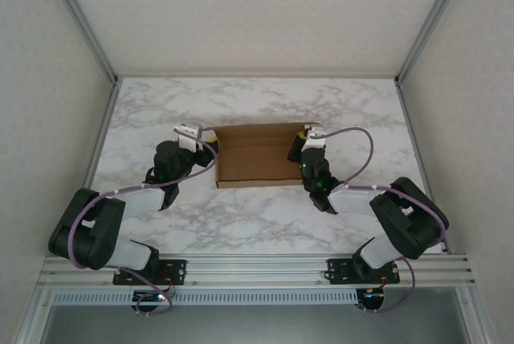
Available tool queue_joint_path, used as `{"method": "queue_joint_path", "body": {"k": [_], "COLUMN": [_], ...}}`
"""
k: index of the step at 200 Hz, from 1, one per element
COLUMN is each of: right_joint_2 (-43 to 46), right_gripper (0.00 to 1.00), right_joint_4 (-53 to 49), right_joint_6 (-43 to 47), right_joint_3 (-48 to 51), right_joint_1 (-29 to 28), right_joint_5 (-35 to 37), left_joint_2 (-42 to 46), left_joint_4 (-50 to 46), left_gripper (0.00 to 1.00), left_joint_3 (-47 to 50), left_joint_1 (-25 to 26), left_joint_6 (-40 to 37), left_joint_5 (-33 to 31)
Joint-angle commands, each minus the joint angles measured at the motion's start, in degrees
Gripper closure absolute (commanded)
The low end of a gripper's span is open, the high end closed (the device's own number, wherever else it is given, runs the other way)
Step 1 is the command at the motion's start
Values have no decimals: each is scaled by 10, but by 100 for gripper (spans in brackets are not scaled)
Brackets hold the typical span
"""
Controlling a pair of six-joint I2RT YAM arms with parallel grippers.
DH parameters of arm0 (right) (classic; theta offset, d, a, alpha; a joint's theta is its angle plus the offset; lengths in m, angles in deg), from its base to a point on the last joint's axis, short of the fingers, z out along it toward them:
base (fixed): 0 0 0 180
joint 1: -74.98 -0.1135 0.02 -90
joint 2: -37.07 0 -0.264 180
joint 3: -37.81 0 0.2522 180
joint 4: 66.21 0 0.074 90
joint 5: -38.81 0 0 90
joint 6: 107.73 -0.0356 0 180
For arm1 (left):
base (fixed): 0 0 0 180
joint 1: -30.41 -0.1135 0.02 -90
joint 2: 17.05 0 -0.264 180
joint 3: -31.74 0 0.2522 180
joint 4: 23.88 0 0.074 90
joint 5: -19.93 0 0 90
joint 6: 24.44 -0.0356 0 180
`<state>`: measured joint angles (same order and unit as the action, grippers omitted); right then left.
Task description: Fold the paper box
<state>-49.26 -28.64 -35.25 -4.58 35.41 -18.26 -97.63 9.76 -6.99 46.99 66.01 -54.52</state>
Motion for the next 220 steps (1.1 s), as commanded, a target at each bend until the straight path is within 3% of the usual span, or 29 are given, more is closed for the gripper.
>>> {"method": "queue_joint_path", "body": {"k": [1, 44, 83, 132, 167, 186, 220], "right_joint_2": [-12, -36, -58, -83, -86, -86, -90], "right_gripper": [100, 100, 100, 100, 100, 100, 100], "right_joint_4": [-41, -23, -3, 21, 31, 31, 31], "right_joint_6": [-54, -96, -80, -43, -22, -17, -12], "right_joint_3": [34, 70, 76, 88, 87, 83, 75], "right_joint_1": [-23, -27, -47, -48, -48, -48, -48], "right_joint_5": [-33, -16, -16, 2, 6, 8, 8], "left_joint_2": [9, 17, -1, 20, 73, 108, 236], "left_joint_4": [-61, -36, -39, -50, -67, -79, -91], "left_gripper": [40, 40, 41, 41, 38, 37, 33], "left_joint_3": [1, 35, 38, 62, 92, 104, 149], "left_joint_1": [16, 39, 72, 79, 80, 85, 116], "left_joint_6": [16, 48, 53, 123, 178, 200, 263], "left_joint_5": [-5, -32, -72, -151, -201, -198, -251]}}
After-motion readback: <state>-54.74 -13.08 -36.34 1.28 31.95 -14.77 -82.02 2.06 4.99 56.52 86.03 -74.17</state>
